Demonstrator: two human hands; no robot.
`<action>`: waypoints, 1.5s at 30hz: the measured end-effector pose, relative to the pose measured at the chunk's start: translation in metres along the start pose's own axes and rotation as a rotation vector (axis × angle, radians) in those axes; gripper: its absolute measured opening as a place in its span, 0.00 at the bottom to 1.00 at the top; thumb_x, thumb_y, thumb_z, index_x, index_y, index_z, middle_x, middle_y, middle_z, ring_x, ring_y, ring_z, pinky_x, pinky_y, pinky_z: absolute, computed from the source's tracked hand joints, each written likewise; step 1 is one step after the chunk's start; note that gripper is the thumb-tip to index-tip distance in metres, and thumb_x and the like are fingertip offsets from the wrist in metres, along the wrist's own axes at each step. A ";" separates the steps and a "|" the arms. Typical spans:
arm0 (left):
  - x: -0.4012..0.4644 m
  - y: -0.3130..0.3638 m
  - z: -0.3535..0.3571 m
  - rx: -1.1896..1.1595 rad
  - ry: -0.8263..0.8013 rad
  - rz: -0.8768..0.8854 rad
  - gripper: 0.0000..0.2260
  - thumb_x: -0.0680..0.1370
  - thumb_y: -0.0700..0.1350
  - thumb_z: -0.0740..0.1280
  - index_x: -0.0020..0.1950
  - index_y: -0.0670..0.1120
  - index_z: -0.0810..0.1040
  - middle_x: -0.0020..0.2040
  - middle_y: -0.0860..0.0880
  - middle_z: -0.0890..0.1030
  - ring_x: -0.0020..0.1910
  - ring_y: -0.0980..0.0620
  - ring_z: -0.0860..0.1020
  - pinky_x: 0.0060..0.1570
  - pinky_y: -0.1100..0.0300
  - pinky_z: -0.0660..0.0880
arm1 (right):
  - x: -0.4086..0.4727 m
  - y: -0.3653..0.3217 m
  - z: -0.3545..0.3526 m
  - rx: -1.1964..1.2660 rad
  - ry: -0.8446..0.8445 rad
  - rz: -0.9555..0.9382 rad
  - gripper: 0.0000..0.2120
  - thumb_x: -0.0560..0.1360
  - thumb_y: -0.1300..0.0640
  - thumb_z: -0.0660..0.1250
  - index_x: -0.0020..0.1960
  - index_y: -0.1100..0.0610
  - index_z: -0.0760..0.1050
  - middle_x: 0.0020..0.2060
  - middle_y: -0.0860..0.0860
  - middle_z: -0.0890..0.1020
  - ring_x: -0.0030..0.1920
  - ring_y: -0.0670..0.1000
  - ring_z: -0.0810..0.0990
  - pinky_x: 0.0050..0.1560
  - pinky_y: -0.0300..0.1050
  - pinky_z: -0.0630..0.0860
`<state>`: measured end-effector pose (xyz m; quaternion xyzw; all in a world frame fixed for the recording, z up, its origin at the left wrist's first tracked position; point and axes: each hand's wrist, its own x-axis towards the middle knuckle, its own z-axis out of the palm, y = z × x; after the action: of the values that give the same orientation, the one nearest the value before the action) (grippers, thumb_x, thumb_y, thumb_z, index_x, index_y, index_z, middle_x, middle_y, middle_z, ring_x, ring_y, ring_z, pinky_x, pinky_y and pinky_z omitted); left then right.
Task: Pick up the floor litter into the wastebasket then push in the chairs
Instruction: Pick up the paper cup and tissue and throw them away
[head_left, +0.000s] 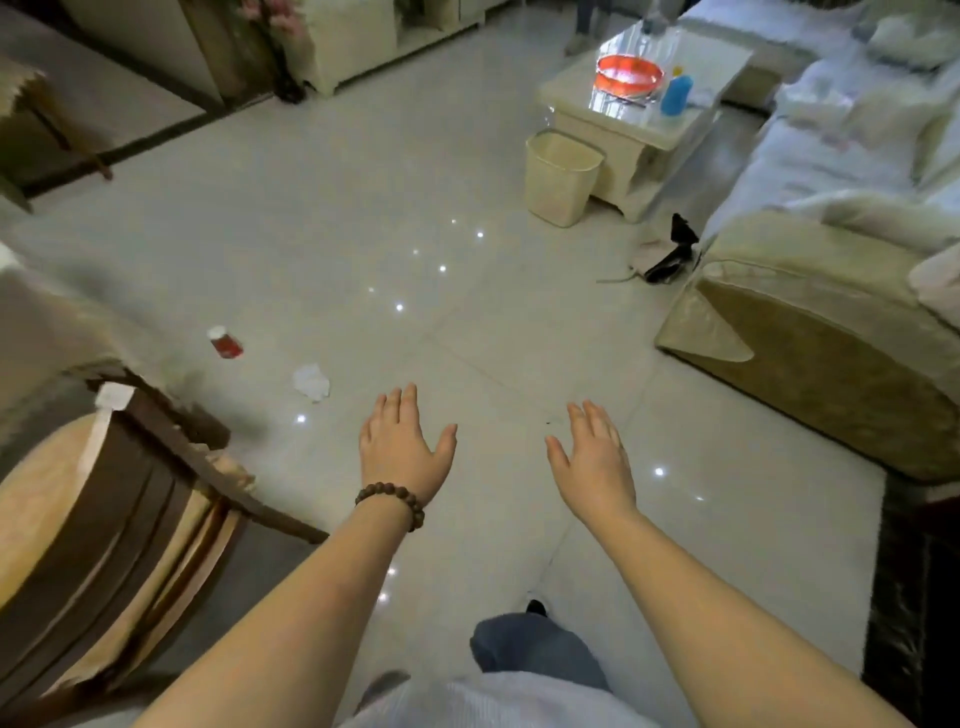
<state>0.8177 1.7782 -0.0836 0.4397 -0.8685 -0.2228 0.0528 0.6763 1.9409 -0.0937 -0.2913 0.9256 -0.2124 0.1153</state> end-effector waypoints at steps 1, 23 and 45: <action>0.017 0.009 -0.001 -0.012 0.016 -0.025 0.33 0.78 0.59 0.59 0.77 0.45 0.54 0.77 0.46 0.58 0.76 0.47 0.53 0.74 0.49 0.52 | 0.025 0.002 -0.007 -0.011 -0.008 -0.022 0.27 0.79 0.48 0.58 0.74 0.58 0.59 0.75 0.56 0.59 0.75 0.53 0.52 0.73 0.48 0.53; 0.442 -0.099 -0.073 -0.087 0.274 -0.563 0.32 0.77 0.60 0.60 0.76 0.45 0.57 0.76 0.44 0.60 0.75 0.44 0.57 0.73 0.49 0.56 | 0.521 -0.279 0.098 -0.138 -0.303 -0.629 0.26 0.79 0.50 0.59 0.73 0.58 0.60 0.74 0.58 0.60 0.74 0.56 0.56 0.73 0.49 0.54; 0.677 -0.290 -0.157 -0.237 0.607 -1.555 0.32 0.77 0.60 0.60 0.76 0.47 0.57 0.76 0.45 0.60 0.75 0.45 0.57 0.74 0.47 0.55 | 0.747 -0.710 0.344 -0.241 -0.842 -1.503 0.26 0.80 0.48 0.56 0.74 0.56 0.58 0.75 0.56 0.58 0.75 0.54 0.53 0.73 0.49 0.54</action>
<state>0.6656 1.0425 -0.1397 0.9449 -0.2371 -0.1576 0.1615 0.5401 0.8644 -0.1375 -0.8899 0.3845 -0.0074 0.2454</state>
